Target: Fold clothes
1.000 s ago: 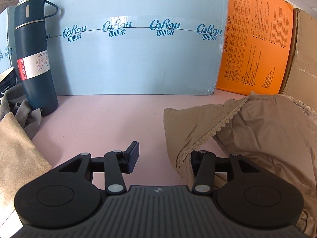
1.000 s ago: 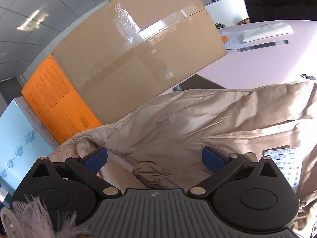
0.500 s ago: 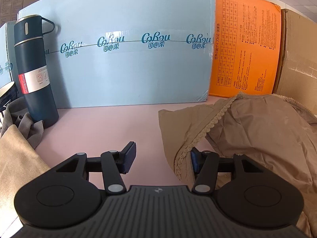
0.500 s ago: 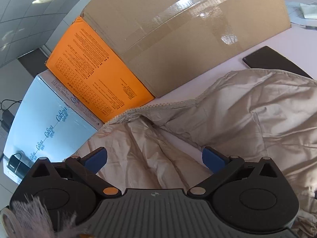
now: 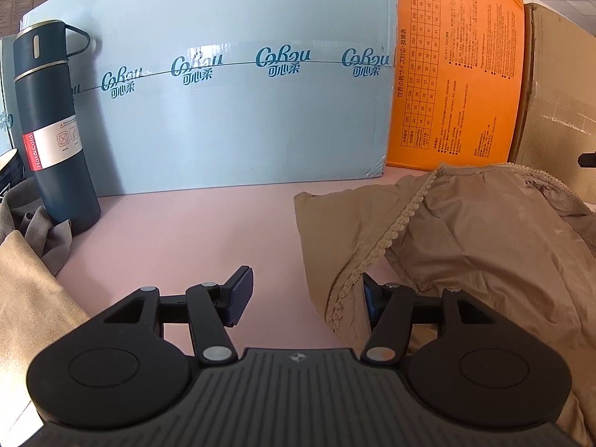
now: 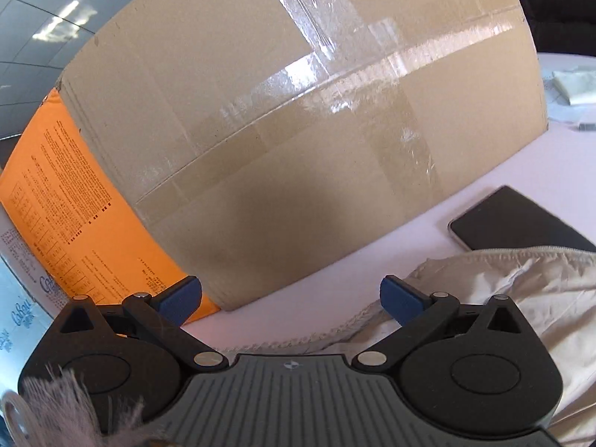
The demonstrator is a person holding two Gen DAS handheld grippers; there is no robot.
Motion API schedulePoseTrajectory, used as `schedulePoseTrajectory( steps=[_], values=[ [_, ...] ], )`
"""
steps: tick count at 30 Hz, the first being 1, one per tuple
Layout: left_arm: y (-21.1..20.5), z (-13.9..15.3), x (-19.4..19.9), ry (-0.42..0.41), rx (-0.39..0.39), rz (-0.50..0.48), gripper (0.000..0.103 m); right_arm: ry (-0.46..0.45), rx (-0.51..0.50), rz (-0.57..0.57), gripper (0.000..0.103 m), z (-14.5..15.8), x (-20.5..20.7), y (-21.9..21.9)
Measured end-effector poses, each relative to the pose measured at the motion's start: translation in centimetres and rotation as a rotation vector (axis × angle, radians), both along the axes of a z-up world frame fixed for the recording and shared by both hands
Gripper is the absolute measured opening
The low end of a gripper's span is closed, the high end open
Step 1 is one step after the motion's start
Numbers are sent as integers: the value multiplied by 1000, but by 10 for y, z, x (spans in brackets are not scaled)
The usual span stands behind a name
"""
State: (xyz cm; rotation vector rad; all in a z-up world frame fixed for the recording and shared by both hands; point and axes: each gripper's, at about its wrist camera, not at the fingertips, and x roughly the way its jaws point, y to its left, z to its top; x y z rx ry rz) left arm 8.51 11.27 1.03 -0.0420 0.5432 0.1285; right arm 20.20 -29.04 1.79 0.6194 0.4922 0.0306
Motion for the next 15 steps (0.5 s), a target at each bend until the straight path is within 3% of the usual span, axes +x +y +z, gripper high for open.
schedulePoseTrajectory(
  steps=[2, 6, 8, 11, 15],
  values=[
    [2, 0, 0, -3, -15, -6, 54, 6, 60, 51, 103, 2, -14, -1],
    [0, 2, -5, -31, -37, -53, 28, 18, 73, 184, 103, 11, -54, 10],
    [-3, 3, -8, -46, -36, -70, 21, 34, 71, 272, 103, 12, -81, 19],
    [-4, 6, -12, -69, -48, -73, 21, 36, 19, 414, 103, 11, -124, 35],
    [6, 11, -16, -100, -153, -84, 21, 2, -106, 575, 103, 9, -183, 55]
  ],
)
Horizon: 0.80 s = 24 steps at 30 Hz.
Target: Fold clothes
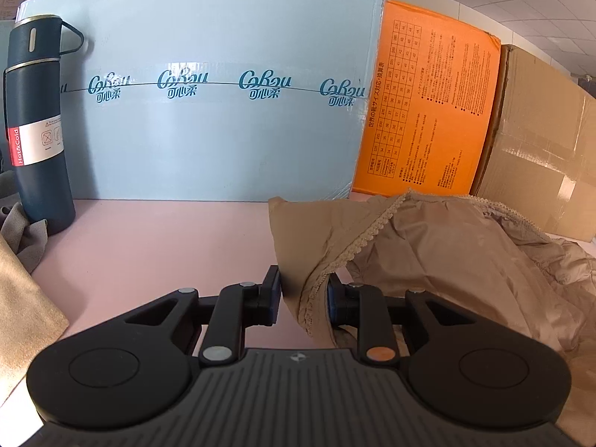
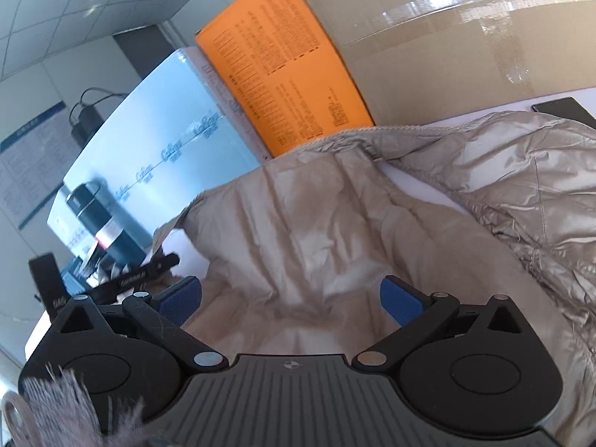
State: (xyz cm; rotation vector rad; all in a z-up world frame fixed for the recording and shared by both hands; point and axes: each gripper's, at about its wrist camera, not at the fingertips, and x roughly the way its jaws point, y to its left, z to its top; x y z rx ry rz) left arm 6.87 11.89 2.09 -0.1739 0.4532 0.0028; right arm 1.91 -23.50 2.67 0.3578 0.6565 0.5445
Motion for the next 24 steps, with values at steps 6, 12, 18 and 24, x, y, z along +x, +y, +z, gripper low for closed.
schedulePoseTrajectory(
  steps=[6, 12, 18, 24],
  values=[
    [3, -6, 2, 50, 3, 50, 42, -188, -216, 175, 103, 0, -80, 21],
    [-4, -11, -9, 46, 55, 37, 58, -316, -296, 353, 103, 8, -146, 54],
    [-2, -11, -13, 47, 48, 15, 63, -507, -534, 441, 103, -7, -216, 97],
    [-2, -12, -13, 50, 53, 23, 73, -770, -818, 389, 103, -35, -254, 133]
  ],
)
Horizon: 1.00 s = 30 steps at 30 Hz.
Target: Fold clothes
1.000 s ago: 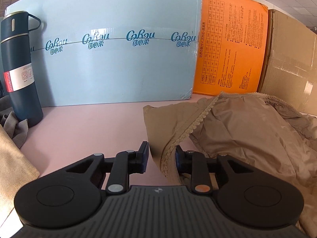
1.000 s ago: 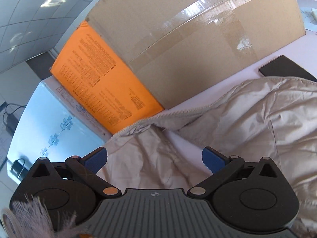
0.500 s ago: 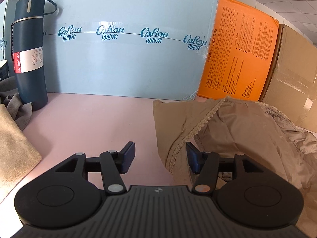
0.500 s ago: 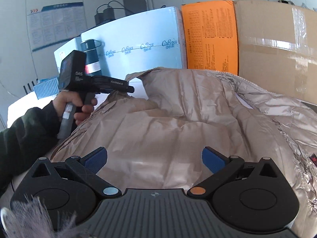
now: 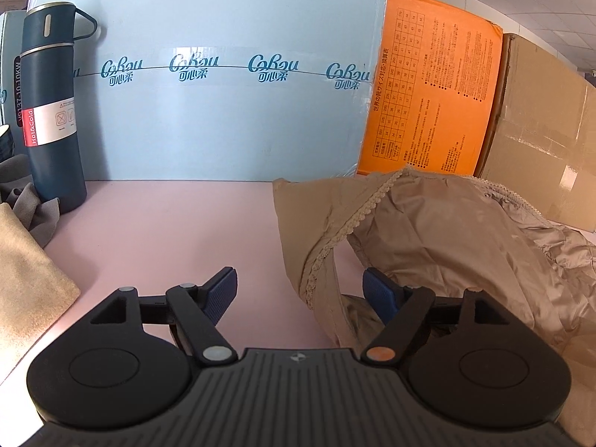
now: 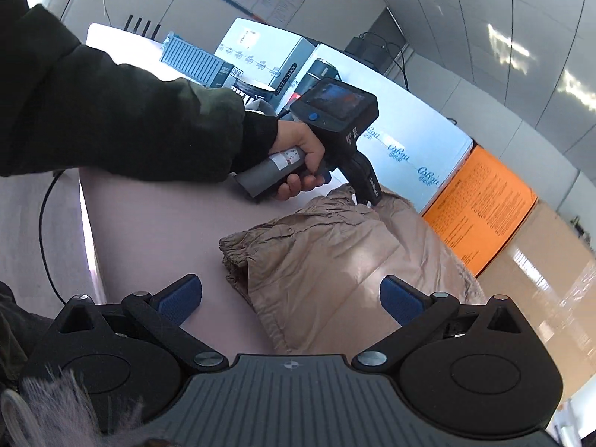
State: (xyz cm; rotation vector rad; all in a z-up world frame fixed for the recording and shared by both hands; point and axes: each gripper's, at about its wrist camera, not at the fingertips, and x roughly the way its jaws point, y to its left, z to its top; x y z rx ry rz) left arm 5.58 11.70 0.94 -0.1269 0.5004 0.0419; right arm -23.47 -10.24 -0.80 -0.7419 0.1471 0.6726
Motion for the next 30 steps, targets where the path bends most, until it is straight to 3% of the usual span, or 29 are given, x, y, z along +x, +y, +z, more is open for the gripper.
schedulePoseTrajectory(
  steps=[4, 6, 7, 8, 12, 16, 20, 22, 27, 30],
  values=[
    [2, 0, 0, 2, 0, 15, 78, -77, -27, -63, 103, -5, 11, 18],
    [4, 0, -1, 2, -5, 23, 79, 9, -9, -50, 88, -3, 22, 21],
    [5, 0, -1, 1, -9, 26, 79, 61, 3, -39, 39, -2, 28, 22],
    [7, 0, -1, -1, -14, 29, 79, 102, 18, -58, 3, 0, 34, 24],
    [15, 3, -4, -37, -73, 31, 79, 243, 194, -57, 3, 19, 62, 17],
    [30, 10, -14, -122, -195, 21, 83, 352, 500, -67, 3, 60, 95, -14],
    [39, 11, -17, -149, -261, 43, 84, 335, 829, -214, 3, 95, 134, -83],
    [42, 10, -13, -124, -278, 45, 84, 304, 919, -345, 3, 100, 150, -123],
    [37, 6, -8, -86, -264, 18, 85, 311, 860, -682, 4, 75, 195, -200],
    [28, 5, -8, -80, -227, -20, 85, 401, 850, -788, 7, 32, 209, -228]
  ],
)
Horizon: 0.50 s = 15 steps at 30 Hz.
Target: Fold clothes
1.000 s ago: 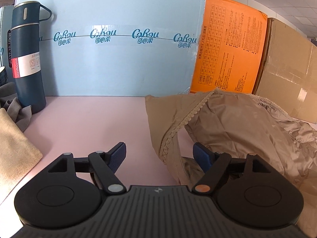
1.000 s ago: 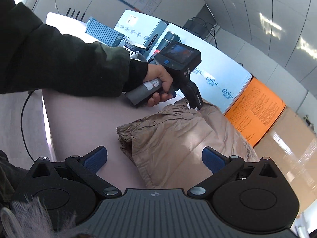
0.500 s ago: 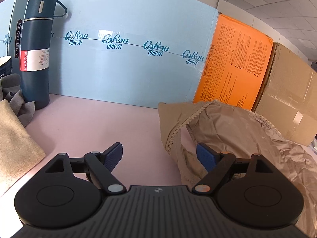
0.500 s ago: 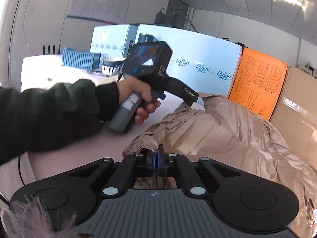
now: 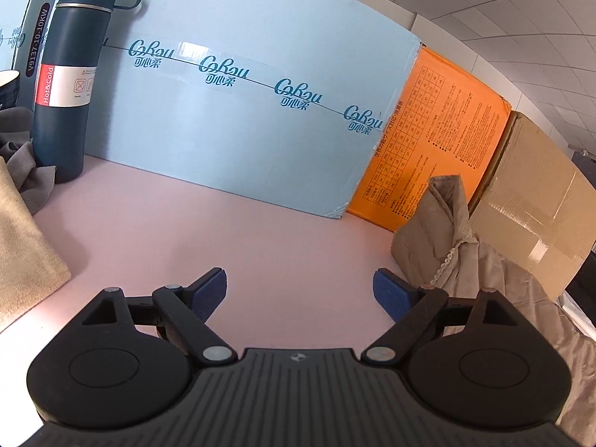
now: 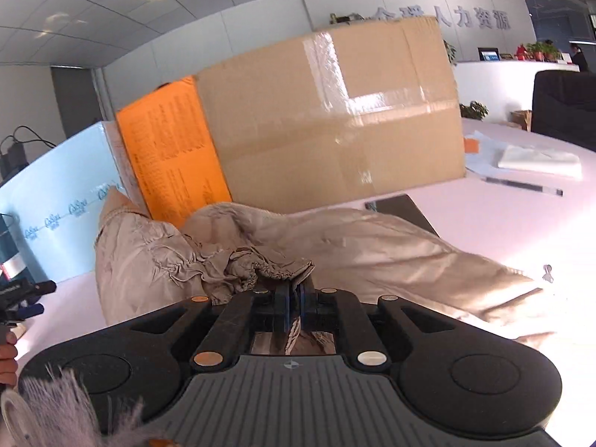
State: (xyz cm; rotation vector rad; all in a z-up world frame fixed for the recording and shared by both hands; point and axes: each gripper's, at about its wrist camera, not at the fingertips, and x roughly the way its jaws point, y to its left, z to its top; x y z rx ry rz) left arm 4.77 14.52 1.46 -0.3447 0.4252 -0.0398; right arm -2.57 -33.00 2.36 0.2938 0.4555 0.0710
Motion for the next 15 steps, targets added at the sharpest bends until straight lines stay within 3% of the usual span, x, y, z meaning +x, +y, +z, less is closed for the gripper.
schedulePoseTrajectory(
  steps=[1, 2, 3, 5, 9, 10, 12, 15],
  values=[
    [-4, 0, 0, 2, 14, -19, 86, 61, 45, -15, 11, -19, 5, -7],
    [-8, -1, 0, 9, 24, -45, 87, 91, 157, -19, 12, -31, 9, -21],
    [-12, -1, 1, 17, 33, -73, 89, 79, 248, -25, 14, -34, 9, -32],
    [-21, -3, 4, 55, 20, -146, 90, 70, 324, -19, 21, -40, 7, -40],
    [-43, -9, 18, 186, -55, -270, 90, 59, 270, 22, 38, -34, 3, -30],
    [-49, -10, 21, 202, -60, -272, 91, 57, 271, 28, 41, -34, 3, -31],
    [-57, -9, 26, 220, -70, -261, 103, 54, 284, 38, 43, -34, 5, -33],
    [-61, -9, 34, 243, -123, -217, 103, 49, 299, 46, 47, -33, 3, -36]
  ],
)
